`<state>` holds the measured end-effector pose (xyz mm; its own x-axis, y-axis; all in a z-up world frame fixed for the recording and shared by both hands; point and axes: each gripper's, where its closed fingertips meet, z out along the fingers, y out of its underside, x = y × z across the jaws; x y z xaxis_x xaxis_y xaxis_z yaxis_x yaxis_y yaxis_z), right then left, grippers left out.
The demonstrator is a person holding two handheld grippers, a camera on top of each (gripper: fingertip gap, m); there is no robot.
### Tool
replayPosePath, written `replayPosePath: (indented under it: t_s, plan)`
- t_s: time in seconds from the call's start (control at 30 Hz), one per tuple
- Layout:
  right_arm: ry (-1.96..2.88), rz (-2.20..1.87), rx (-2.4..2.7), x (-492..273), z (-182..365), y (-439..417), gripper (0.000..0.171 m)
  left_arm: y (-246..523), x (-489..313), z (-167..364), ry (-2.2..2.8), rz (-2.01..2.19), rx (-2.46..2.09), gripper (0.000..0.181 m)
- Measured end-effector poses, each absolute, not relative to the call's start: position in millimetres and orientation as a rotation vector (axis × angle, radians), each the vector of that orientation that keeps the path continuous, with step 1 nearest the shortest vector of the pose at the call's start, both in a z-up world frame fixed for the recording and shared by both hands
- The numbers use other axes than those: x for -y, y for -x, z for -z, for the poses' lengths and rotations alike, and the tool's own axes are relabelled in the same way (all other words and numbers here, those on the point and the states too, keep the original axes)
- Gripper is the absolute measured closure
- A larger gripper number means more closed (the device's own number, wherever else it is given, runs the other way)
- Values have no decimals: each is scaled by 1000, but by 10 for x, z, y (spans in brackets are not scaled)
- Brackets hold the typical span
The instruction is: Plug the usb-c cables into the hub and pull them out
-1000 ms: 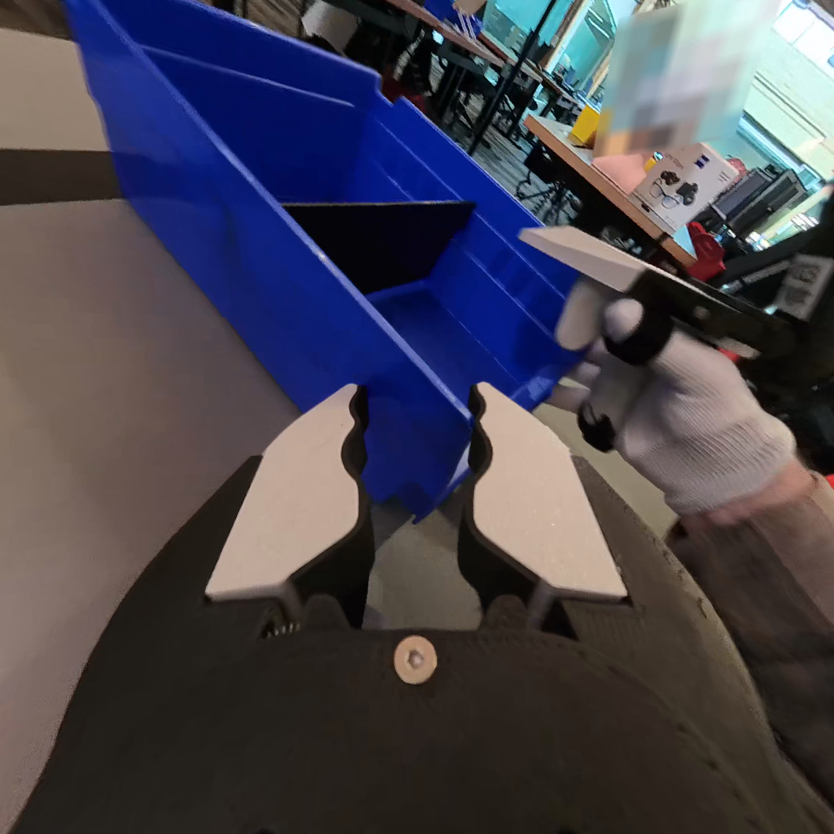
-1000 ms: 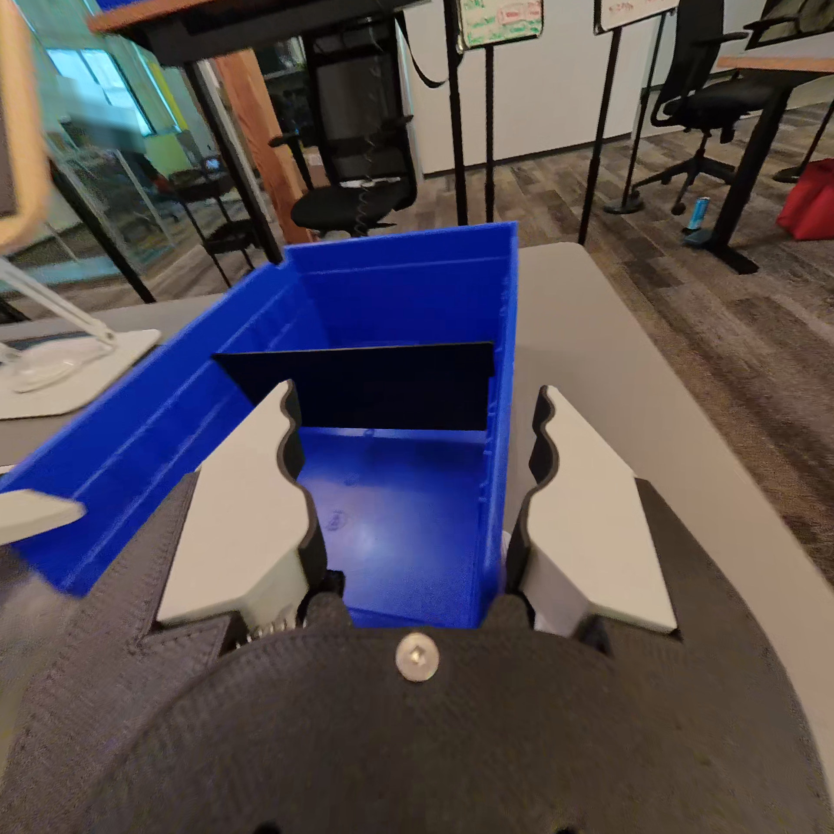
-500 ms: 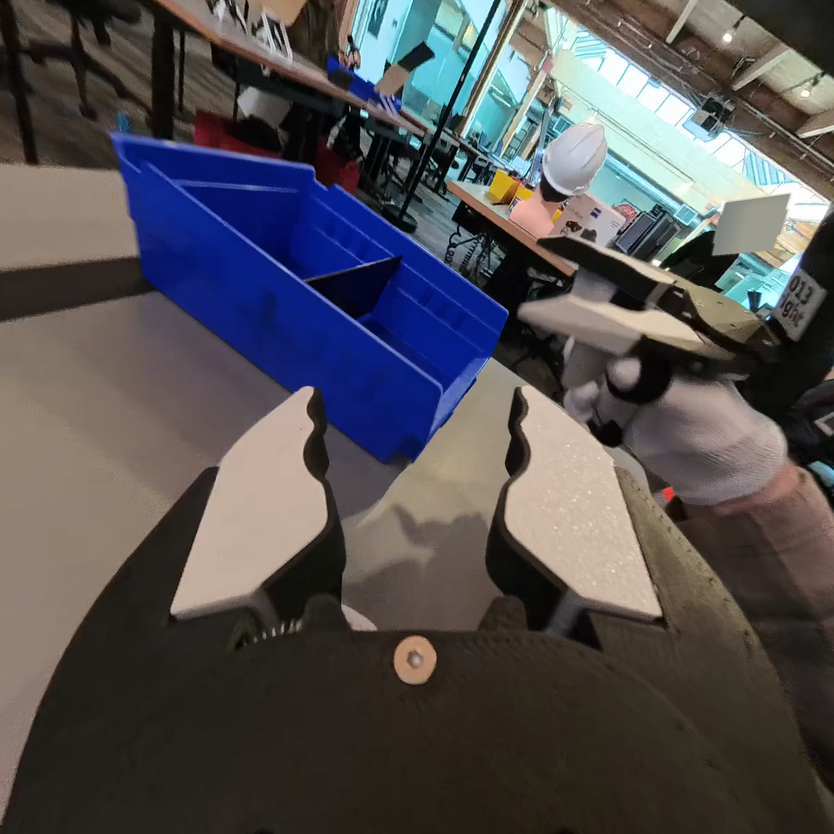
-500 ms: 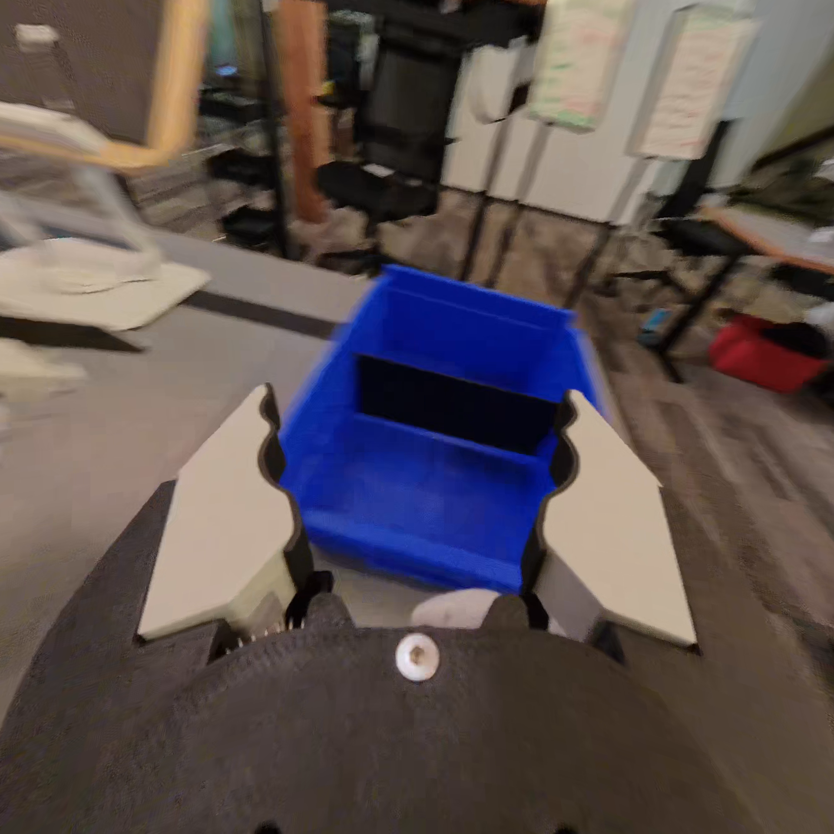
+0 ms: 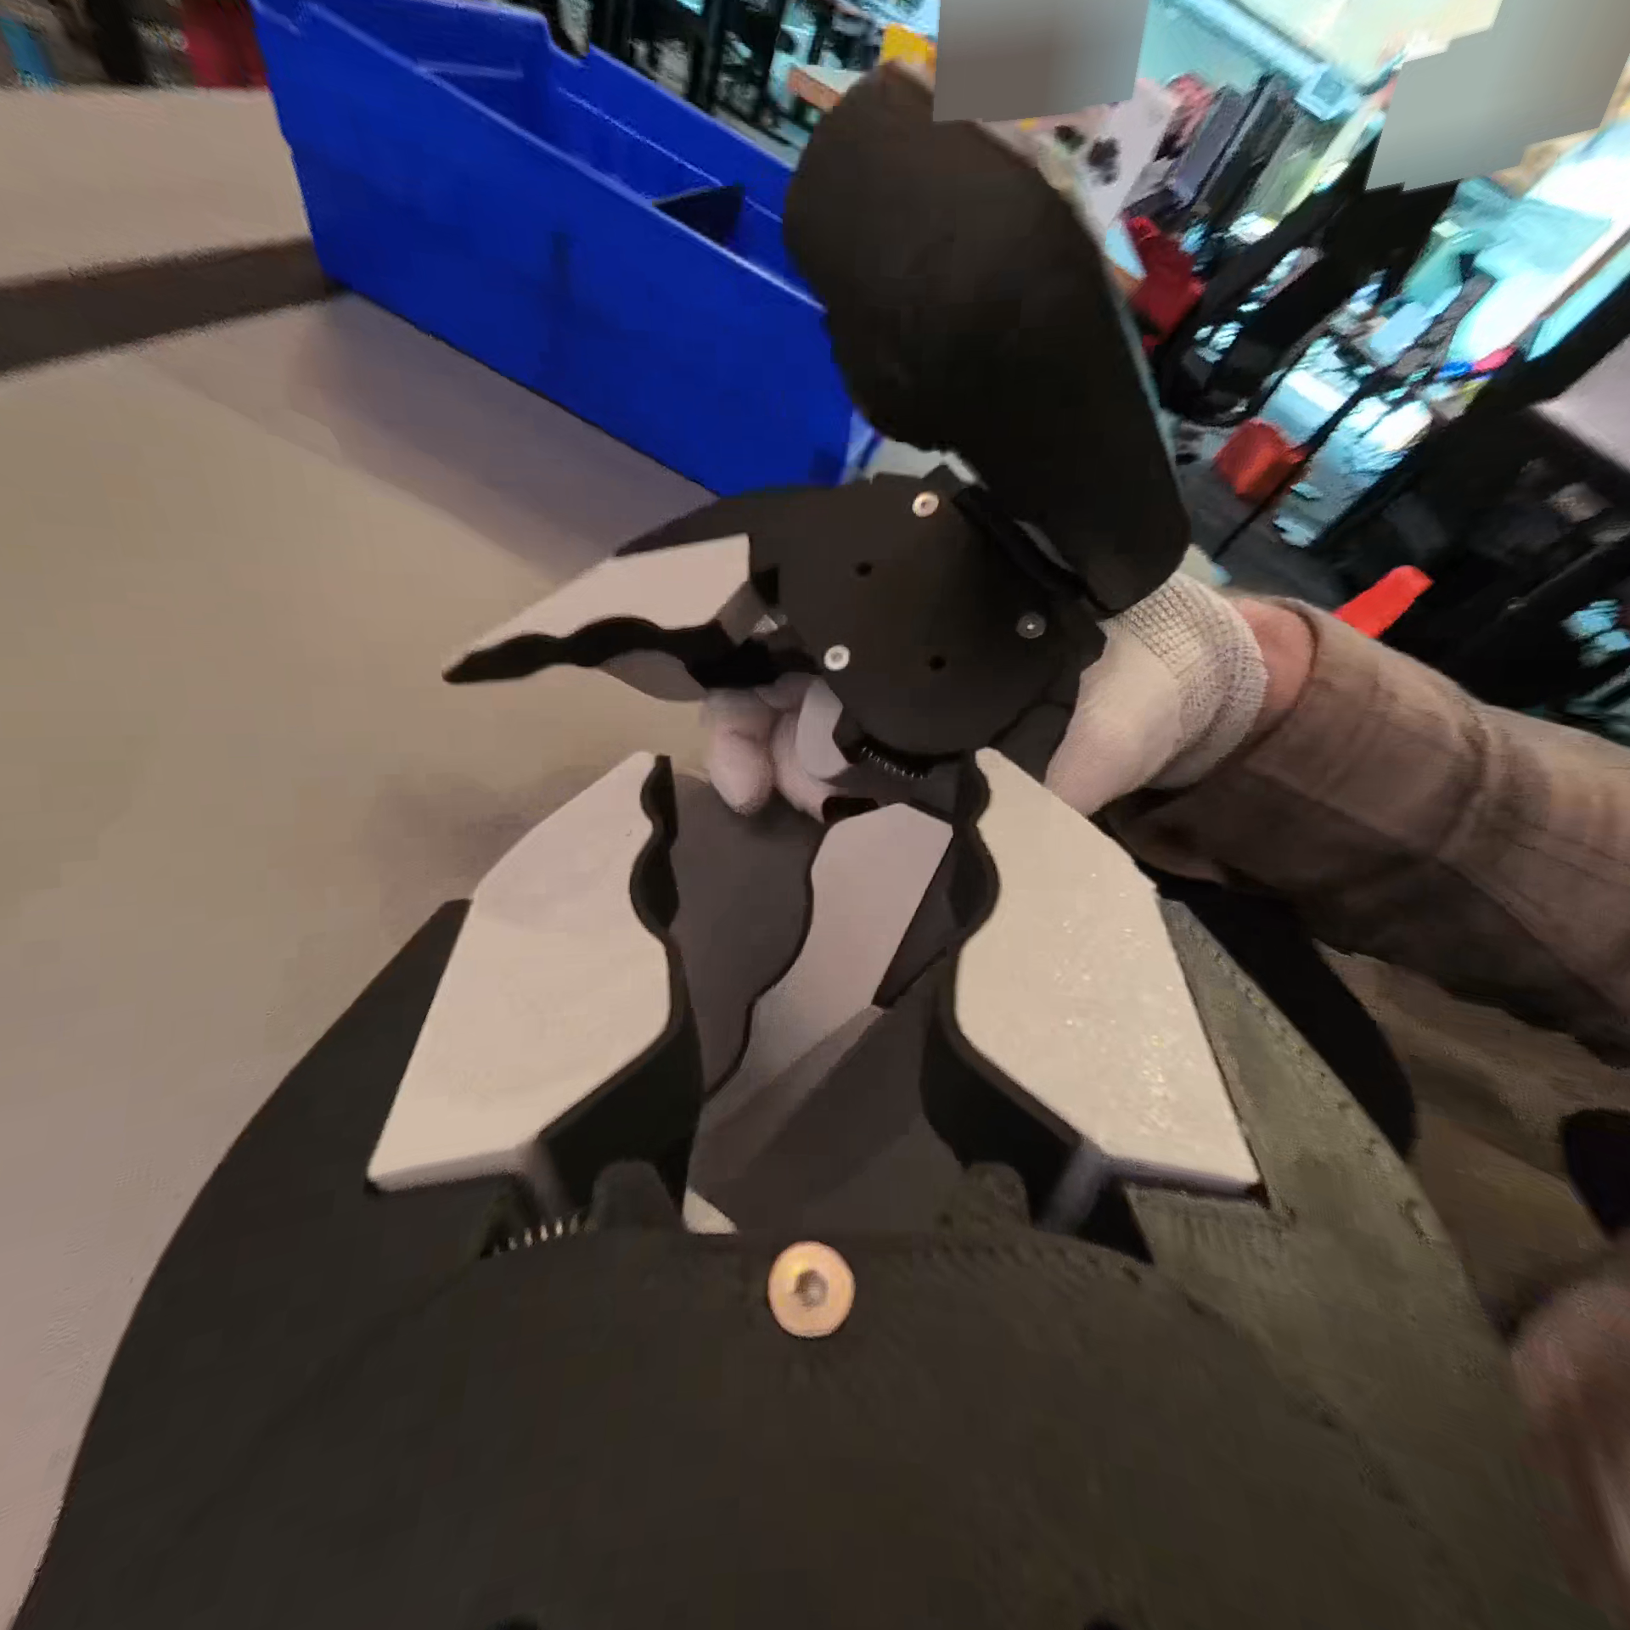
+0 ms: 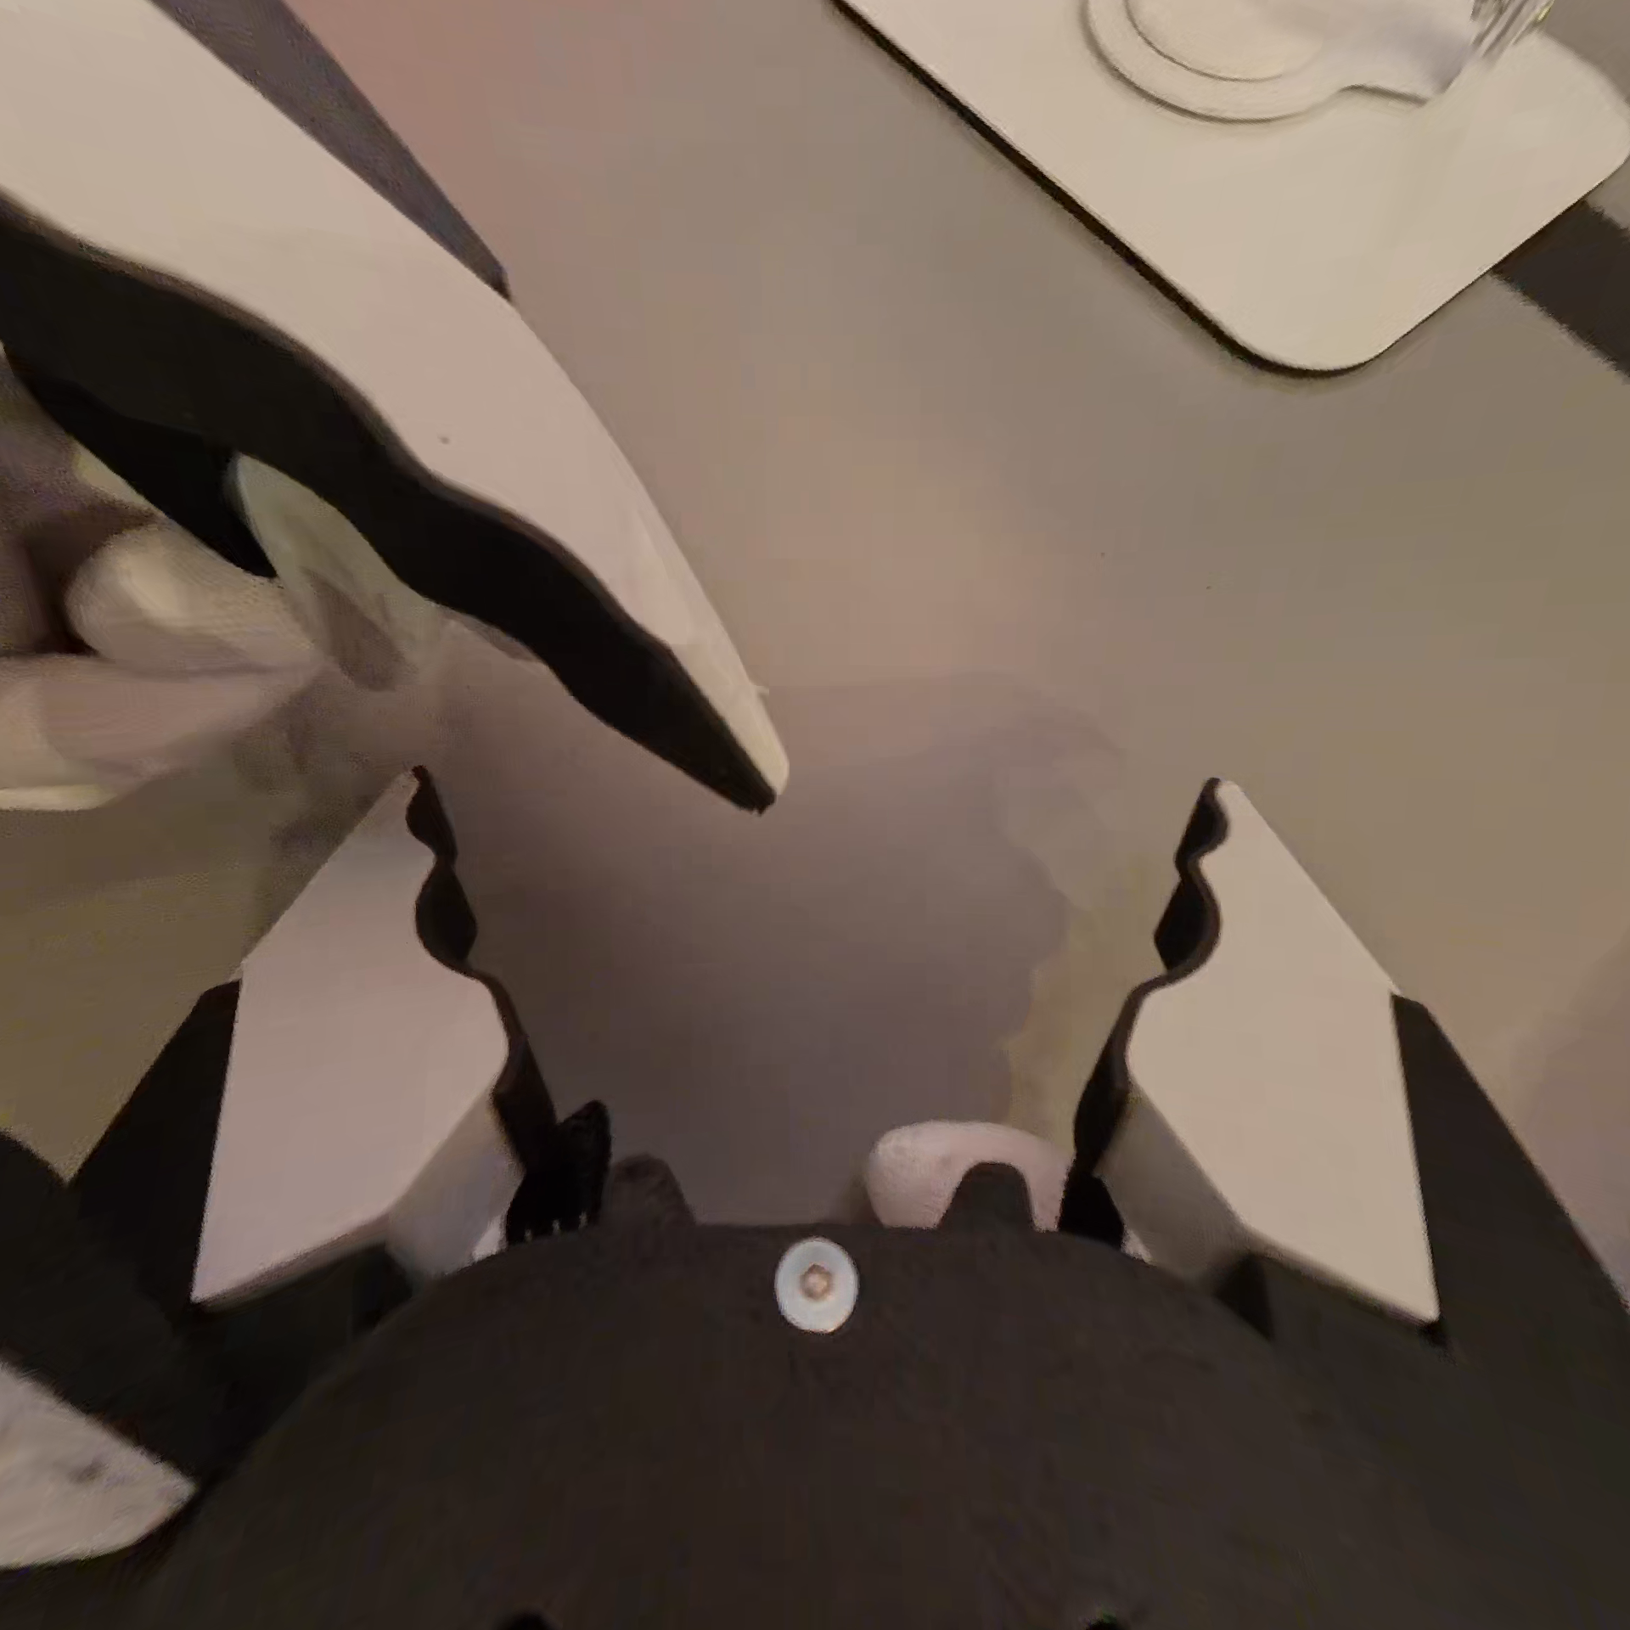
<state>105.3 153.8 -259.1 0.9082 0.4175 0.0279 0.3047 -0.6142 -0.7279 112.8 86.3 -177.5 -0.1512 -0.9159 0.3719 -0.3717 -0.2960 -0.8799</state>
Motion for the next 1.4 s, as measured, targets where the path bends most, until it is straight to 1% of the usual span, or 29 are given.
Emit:
replayPosePath:
  t_s: [0.03, 0.07, 0.13, 0.17, 0.23, 0.27, 0.3, 0.37, 0.7, 0.83, 1.07, 1.17, 1.4]
  plan:
    - [2295, -95, 538, -1559, 2639, -1090, 24, -1093, -850, 1814, 1642, 1519, -1474, 122]
    - [2307, -82, 548, -1566, 2687, -1066, 23, -1062, -786, 1818, 1629, 1611, -1500, 124]
    - [2302, -133, 580, -1552, 2704, -949, 27, -1062, -746, 1784, 1595, 1686, -1499, 120]
    - [2296, -132, 584, -1560, 2702, -944, 26, -1065, -669, 1771, 1580, 1736, -1527, 117]
    - [2309, -142, 578, -1574, 2747, -1013, 11, -1083, -525, 1805, 1565, 1775, -1599, 111]
    - [2323, -176, 567, -1567, 2771, -1035, 11, -1104, -513, 1810, 1562, 1761, -1600, 105]
    - [2327, -184, 572, -1552, 2779, -1040, 11, -1127, -527, 1841, 1575, 1719, -1603, 112]
    - [2329, -191, 576, -1545, 2783, -1043, 11, -1169, -604, 1904, 1590, 1643, -1586, 133]
    - [2283, -97, 563, -1482, 2733, -1116, 10, -1162, -481, 1925, 1506, 1626, -1677, 133]
    - [2215, 4, 567, -1483, 2644, -1156, 10, -1137, -420, 1943, 1465, 1600, -1725, 130]
    - [2258, -91, 586, -1385, 2688, -1225, 12, -1279, -340, 1911, 1449, 1662, -1720, 135]
    - [2343, -201, 559, -1367, 2786, -1231, 11, -1341, -414, 1911, 1495, 1692, -1672, 135]
    - [2349, -197, 535, -1333, 2786, -1263, 11, -1351, -382, 1909, 1477, 1722, -1695, 136]
